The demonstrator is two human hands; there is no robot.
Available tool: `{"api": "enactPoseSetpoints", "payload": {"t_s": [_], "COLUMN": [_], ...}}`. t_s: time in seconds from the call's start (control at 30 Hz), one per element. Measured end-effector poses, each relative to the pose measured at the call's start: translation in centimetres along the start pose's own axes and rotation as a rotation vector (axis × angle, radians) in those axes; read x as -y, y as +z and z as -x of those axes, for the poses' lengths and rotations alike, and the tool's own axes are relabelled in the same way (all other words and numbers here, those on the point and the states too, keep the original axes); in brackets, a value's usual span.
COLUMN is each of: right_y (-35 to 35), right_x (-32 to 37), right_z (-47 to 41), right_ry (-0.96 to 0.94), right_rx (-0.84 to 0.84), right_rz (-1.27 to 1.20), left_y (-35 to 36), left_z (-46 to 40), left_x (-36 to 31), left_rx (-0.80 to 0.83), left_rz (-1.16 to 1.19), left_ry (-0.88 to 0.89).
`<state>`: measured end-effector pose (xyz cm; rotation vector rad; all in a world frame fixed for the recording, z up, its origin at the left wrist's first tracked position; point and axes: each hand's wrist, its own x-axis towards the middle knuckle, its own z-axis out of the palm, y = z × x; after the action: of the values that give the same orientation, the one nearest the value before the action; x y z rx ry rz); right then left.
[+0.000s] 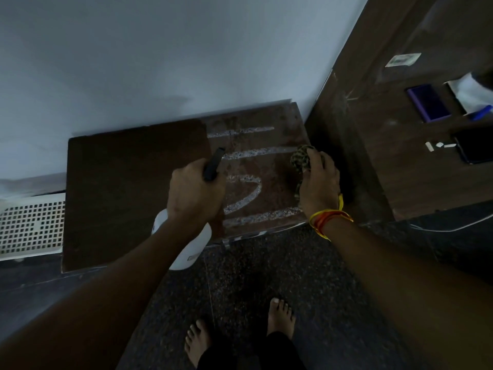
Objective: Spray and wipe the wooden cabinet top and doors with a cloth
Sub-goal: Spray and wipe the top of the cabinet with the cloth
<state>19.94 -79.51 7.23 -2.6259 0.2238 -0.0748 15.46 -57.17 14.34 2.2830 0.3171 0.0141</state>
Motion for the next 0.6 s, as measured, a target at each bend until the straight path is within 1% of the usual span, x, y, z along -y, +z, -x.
{"api": "enactPoseSetpoints", "payload": {"t_s": [0.37, 0.47, 0.6], "right_y": [-1.8, -2.4, -2.8], "right_x": [-2.1, -2.7, -2.9], "right_z": [-2.3, -2.9, -3.1], "right_ry": [-0.017, -0.014, -0.029], "right_rx": [-0.086, -0.093, -0.074], "right_rz": [-0.004, -0.005, -0.012], "left_y": [3.1, 3.8, 4.2], "left_z": [-0.4, 0.3, 1.7], "left_x": [-3.6, -4.0, -3.8], "left_rx": [0.123, 0.165, 0.221], "left_rz": [-0.04, -0.047, -0.077], "left_ry": [0.018, 0.031, 0.002]}}
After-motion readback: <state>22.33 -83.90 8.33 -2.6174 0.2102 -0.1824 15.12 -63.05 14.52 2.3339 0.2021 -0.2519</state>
